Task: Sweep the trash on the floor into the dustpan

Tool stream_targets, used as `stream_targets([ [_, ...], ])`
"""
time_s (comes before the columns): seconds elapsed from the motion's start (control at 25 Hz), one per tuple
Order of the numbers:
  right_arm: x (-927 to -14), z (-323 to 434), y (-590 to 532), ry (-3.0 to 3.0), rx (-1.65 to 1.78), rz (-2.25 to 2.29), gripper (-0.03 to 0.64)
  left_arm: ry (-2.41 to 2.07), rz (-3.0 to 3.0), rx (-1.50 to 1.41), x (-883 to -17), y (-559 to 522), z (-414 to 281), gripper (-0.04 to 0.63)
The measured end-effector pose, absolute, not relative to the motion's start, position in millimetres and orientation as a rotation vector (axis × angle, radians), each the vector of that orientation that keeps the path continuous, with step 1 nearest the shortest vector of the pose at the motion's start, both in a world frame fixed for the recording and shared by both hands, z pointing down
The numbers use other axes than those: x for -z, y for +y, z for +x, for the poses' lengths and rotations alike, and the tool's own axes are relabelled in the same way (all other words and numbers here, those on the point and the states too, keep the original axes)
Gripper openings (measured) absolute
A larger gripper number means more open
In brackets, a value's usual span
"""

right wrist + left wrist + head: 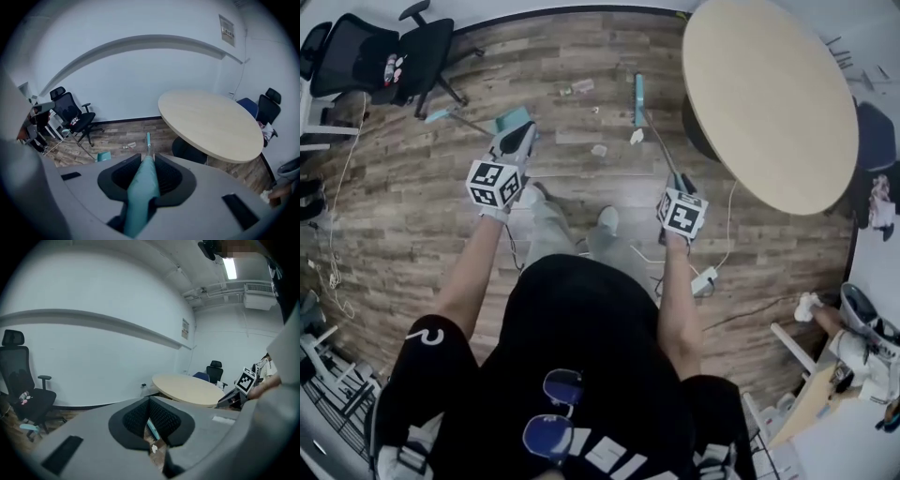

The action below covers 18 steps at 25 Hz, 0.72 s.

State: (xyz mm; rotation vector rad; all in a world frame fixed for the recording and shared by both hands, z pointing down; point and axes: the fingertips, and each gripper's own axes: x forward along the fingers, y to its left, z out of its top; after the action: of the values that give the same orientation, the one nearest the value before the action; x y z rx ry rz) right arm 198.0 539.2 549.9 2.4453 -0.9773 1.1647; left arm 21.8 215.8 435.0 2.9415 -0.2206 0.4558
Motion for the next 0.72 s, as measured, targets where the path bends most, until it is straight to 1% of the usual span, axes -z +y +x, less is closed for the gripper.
stream_targets([
  [0.16,-578,186,564,-0.833,-1.260,2.437,0.084,-0.136,2.909,-0.510,-466,207,32,-0.003],
  [0.44,-633,196,590,-0.619,-1.340,2.418,0.084,-0.053,2.868,-0.573,-521,184,43,-0.003],
  [0.72,-698,223,567,-0.581,-1.360,2.338,0.084,-0.013,2.818,-0.609,-580,163,54,-0.003],
])
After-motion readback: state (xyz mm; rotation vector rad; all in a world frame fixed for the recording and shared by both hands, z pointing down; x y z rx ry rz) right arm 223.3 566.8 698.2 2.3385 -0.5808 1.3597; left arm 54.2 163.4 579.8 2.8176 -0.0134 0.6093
